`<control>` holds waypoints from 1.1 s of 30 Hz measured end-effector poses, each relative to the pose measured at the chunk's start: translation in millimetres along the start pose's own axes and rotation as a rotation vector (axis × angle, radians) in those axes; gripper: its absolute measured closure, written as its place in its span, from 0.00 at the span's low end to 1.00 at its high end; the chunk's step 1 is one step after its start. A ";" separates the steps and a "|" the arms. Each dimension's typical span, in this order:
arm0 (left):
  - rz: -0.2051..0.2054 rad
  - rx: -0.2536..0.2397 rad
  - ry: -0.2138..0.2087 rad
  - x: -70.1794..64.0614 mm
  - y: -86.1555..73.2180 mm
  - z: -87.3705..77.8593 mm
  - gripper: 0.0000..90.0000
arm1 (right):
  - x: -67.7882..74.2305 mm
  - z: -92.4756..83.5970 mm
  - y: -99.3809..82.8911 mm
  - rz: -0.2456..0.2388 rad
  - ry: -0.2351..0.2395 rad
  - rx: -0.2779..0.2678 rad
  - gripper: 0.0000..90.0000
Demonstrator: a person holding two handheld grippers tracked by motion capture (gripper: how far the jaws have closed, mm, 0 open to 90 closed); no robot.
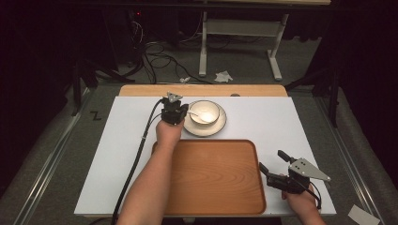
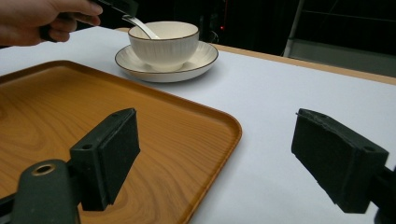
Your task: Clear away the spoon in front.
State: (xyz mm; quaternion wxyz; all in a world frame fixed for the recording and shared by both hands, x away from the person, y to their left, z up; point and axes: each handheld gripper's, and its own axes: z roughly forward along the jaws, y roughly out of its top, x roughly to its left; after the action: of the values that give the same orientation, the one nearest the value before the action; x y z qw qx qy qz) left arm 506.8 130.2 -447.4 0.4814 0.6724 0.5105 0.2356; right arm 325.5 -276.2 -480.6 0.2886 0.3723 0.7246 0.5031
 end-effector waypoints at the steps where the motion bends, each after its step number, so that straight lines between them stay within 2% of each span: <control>1: 0.012 0.007 0.004 -1.1 1.0 3.3 1.00 | -0.4 0.4 -0.2 0.002 0.002 0.001 0.18; 8: 0.002 0.043 0.013 -1.2 0.3 22.0 1.00 | -1.4 1.5 -1.1 0.010 0.002 0.007 0.18; 9: 0.011 0.070 0.014 -2.5 -3.9 24.2 1.00 | -1.4 1.1 -1.2 0.012 -0.001 0.007 0.18; 12: 0.038 0.078 0.014 -7.1 -6.7 20.9 1.00 | -2.4 0.3 -1.1 0.013 -0.003 0.002 0.18; 16: 0.051 0.084 0.007 -8.8 -7.7 14.6 1.00 | -2.2 0.7 -0.7 0.013 -0.002 0.003 0.18; 18: 0.053 0.093 -0.013 -10.2 -10.4 8.9 1.00 | -0.6 0.2 0.0 0.007 0.001 -0.001 0.18; 20: 0.056 0.090 -0.018 -11.6 -11.3 7.2 1.00 | 0.4 -0.1 0.5 0.004 0.000 -0.002 0.18; 21: 0.061 0.071 -0.023 -12.0 -10.8 3.0 1.00 | 2.1 -0.2 0.9 0.000 0.002 -0.005 0.18; 24: 0.045 0.037 -0.005 -8.2 -5.7 0.2 1.00 | 2.9 0.4 0.7 -0.005 0.003 0.000 0.18; 26: 0.034 0.033 0.005 -5.3 -4.6 1.0 1.00 | 3.1 0.4 0.5 -0.004 0.001 0.003 0.18; 27: 0.012 0.044 0.021 0.4 -4.8 5.1 1.00 | 2.4 0.5 0.1 -0.003 -0.001 0.002 0.18; 32: 0.005 0.059 0.029 6.2 -9.7 13.6 1.00 | -0.5 1.9 -1.0 0.005 0.000 0.008 0.18; 33: 0.015 0.080 0.022 5.4 -11.9 14.9 1.00 | -1.4 2.7 -1.4 0.012 0.000 0.010 0.18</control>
State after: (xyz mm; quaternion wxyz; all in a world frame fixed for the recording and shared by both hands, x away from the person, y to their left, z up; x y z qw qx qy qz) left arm 515.4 129.3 -465.3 0.4467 0.6922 0.5198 0.2262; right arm 328.1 -276.3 -482.8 0.2834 0.3781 0.7249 0.5012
